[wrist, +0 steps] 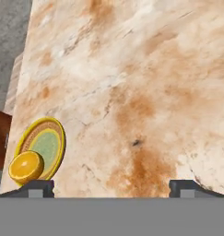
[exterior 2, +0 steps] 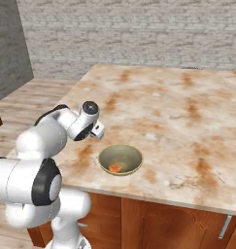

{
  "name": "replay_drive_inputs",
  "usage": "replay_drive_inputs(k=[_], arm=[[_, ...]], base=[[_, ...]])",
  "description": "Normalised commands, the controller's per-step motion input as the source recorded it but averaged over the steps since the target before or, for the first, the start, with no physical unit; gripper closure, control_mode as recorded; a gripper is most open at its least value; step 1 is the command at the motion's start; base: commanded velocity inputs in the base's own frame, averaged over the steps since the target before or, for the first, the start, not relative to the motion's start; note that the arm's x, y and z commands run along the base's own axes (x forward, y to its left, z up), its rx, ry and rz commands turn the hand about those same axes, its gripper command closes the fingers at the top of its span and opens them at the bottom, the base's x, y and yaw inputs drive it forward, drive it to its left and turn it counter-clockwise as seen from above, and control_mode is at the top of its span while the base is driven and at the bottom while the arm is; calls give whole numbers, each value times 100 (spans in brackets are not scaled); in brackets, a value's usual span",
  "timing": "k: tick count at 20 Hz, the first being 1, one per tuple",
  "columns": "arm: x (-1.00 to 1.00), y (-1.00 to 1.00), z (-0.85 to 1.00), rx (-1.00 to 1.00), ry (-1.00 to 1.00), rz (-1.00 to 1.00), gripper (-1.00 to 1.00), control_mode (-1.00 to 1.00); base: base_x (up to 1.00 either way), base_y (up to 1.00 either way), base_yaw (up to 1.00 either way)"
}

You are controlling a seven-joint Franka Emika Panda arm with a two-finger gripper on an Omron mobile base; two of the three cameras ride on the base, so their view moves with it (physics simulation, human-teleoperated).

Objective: Remove the orange from the bowl and place it on the small plate. Then place the bowl with only the shrimp in the microwave, close the door, and press the start button to microwave the shrimp.

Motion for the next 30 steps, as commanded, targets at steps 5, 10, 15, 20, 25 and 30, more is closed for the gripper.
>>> replay_drive_inputs(k=[5, 10, 15, 20, 25, 30], arm=[[-35, -100, 6, 20, 0, -13, -100, -100], [-7, -100, 0, 21, 8, -9, -100, -100], [0, -100, -12, 22, 18, -4, -100, -100], [0, -100, -38, 19, 18, 0, -100, -100], [0, -88, -58, 5, 12, 3, -100, -100], [0, -76, -60, 0, 7, 11, -100, -100]], base=[[0, 0, 0], [0, 0, 0], [0, 0, 0], [0, 0, 0], [0, 0, 0], [0, 0, 0]])
